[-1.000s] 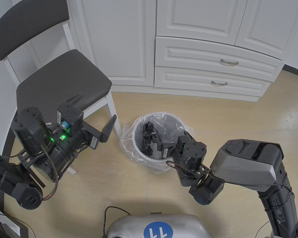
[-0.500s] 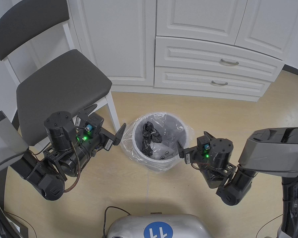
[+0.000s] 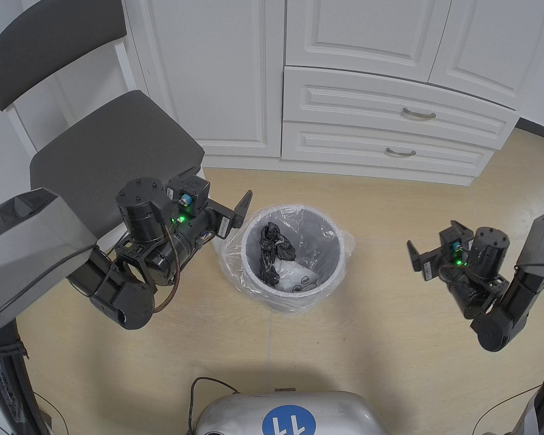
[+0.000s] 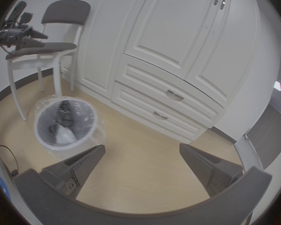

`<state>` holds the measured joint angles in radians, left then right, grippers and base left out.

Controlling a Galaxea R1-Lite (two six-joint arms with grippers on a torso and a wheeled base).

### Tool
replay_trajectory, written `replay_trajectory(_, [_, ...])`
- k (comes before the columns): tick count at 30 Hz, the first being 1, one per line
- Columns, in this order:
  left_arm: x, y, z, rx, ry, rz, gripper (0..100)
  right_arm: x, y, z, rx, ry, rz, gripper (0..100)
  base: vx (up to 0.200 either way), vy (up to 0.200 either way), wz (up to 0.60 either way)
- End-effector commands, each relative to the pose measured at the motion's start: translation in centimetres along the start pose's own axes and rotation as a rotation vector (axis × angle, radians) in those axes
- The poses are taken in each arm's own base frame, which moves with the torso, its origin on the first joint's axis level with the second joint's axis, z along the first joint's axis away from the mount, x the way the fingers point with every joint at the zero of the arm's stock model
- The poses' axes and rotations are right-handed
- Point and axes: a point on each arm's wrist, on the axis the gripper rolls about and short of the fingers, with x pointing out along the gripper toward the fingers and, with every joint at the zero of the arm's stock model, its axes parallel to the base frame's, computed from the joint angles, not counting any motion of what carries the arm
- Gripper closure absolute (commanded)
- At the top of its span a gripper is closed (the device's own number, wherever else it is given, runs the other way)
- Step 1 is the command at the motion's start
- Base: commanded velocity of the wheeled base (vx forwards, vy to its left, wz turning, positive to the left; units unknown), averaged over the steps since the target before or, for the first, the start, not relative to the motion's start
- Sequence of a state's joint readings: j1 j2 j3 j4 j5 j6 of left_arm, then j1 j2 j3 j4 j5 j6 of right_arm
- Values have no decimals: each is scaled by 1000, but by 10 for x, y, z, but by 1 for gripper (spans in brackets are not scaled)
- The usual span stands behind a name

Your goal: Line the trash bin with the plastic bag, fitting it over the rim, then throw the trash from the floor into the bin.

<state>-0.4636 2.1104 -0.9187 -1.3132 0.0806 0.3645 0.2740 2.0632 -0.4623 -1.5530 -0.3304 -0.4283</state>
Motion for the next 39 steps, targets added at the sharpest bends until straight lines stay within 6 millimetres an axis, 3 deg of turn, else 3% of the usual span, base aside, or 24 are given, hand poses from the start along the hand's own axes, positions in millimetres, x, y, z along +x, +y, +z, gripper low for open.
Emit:
replay_trajectory(1, [12,3,-22,-40,40,6,0,8,-45,-2,-11,-22,-109,0,0,0,0])
replay_trajectory(5, [12,9,-24,-39,55,27,0,8,-54,-8,-13,-6,-129,0,0,0,0])
replay_trajectory(8, [8,14,-14,-41,49,37,0,6,-59,-7,-20,-2,-139,0,0,0,0])
replay_trajectory(14, [-20,40,44,-102,60,67,0,-16,-77,14,8,-55,-176,0,0,0,0])
replay_trajectory(16, [-25,44,52,-116,59,76,0,-23,-81,17,12,-61,-184,0,0,0,0])
replay_trajectory(18, [-50,61,69,-167,63,117,0,-51,-98,38,24,-125,-204,0,0,0,0])
replay_trajectory(19, [-50,61,69,-167,63,117,0,-51,-98,38,24,-125,-204,0,0,0,0])
replay_trajectory(20, [-65,70,77,-181,51,139,0,-70,-106,51,32,-159,-214,0,0,0,0])
replay_trajectory(26, [-113,93,101,-210,-9,209,0,-123,-119,85,106,-253,-195,0,0,0,0])
replay_trajectory(32, [-145,100,120,-222,-65,235,0,-150,-129,97,184,-267,-189,0,0,0,0])
replay_trajectory(33, [-158,105,131,-218,-69,248,0,-162,-135,101,244,-266,-195,0,0,0,0])
replay_trajectory(39, [-185,121,164,-214,-61,280,0,-191,-146,103,394,-190,-193,0,0,0,0])
